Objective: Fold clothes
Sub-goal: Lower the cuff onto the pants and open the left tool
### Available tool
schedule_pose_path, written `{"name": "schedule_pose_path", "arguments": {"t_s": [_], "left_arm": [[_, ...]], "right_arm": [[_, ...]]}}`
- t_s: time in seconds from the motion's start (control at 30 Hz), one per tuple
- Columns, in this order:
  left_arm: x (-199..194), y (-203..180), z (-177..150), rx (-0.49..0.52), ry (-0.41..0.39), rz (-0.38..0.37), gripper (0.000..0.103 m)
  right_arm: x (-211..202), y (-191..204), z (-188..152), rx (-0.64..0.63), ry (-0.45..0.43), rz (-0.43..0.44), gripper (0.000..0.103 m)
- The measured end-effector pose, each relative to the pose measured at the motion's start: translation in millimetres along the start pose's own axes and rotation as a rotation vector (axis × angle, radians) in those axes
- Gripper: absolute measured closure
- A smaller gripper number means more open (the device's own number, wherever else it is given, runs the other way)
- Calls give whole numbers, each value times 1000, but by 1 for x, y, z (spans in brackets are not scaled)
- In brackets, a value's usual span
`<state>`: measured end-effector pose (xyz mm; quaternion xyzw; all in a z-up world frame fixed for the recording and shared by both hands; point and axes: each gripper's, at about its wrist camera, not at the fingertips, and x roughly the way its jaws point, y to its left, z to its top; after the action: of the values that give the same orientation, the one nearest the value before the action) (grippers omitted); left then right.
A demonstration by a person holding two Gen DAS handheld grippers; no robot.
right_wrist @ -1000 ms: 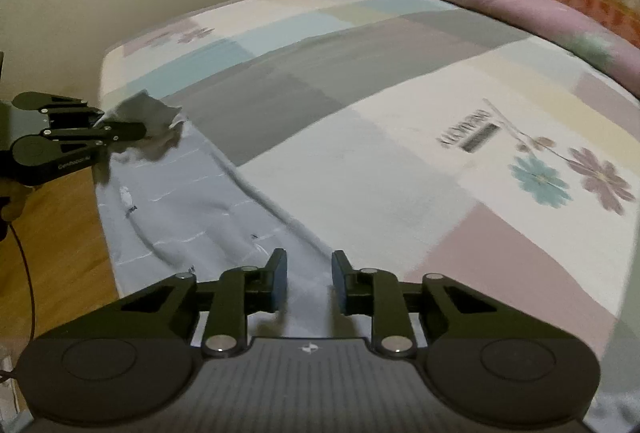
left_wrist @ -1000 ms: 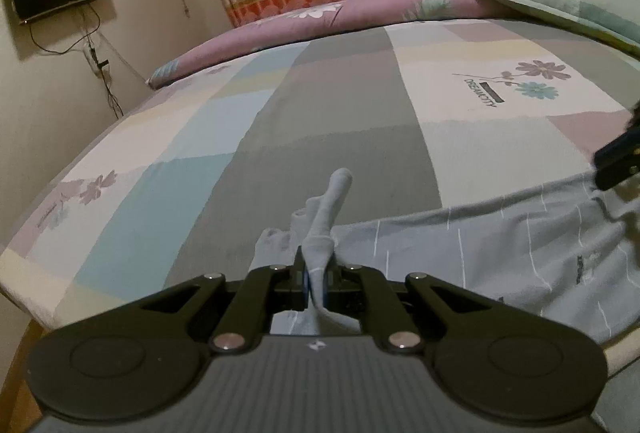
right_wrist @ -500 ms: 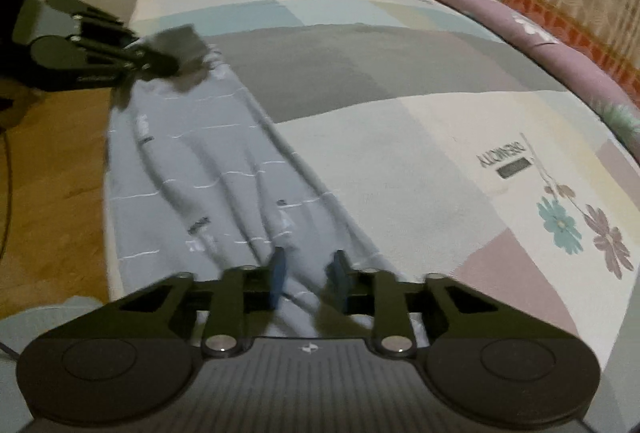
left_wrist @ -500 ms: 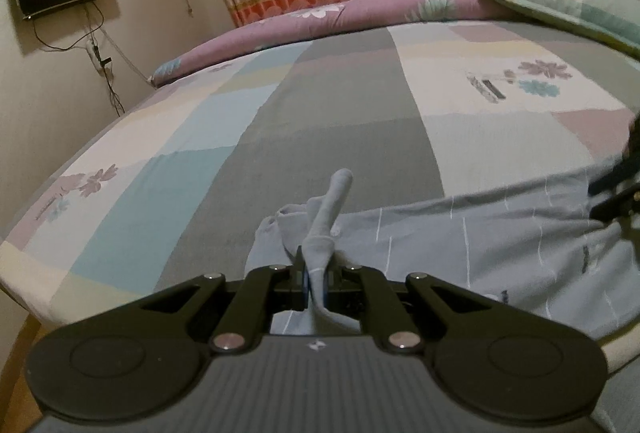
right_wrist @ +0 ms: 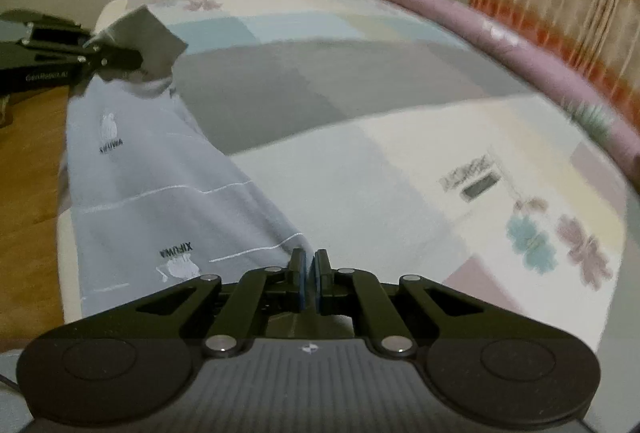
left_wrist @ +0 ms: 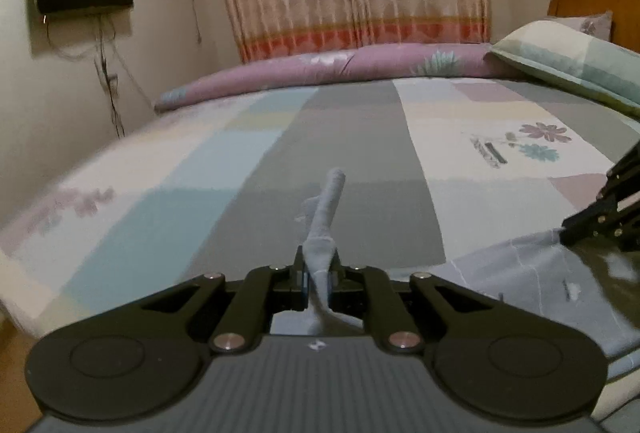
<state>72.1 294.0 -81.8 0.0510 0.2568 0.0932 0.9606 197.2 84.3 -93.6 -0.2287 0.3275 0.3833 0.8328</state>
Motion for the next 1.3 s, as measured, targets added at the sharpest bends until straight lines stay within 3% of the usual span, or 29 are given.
{"name": "schedule_pose_path", "arguments": {"t_s": [0.13, 0.27, 0.37, 0.5, 0.6, 0.73, 0.8, 0.87, 1.13, 1.3], "left_arm": [[15, 13, -15, -95, 94, -4, 85], [8, 24, -16, -143, 59, -15, 55], [7, 27, -12, -141, 36, -1, 50], [15, 29, -10, -151, 66, -10, 52], [23, 28, -12, -147, 105, -1, 61], [29, 25, -15, -134, 128, 12, 62], [30, 23, -16, -103, 134, 13, 82], [31, 21, -13, -70, 141, -20, 97], [36, 24, 1, 19, 168, 33, 95], [12, 23, 12, 31, 101, -5, 94]], "right_arm": [[-17, -1, -7, 28, -14, -10, 85], [-56, 2, -19, 2, -29, 24, 77], [-80, 8, -38, -30, 20, 72, 77], [-106, 19, -72, -62, 99, 102, 77], [-110, 25, -95, -53, 146, 78, 77], [-105, 29, -104, -71, 140, 75, 78], [-104, 31, -103, -91, 136, 73, 100], [-108, 31, -99, -116, 146, 85, 100], [-121, 26, -100, -112, 205, 154, 100], [-133, 23, -87, -66, 129, 171, 82]]}}
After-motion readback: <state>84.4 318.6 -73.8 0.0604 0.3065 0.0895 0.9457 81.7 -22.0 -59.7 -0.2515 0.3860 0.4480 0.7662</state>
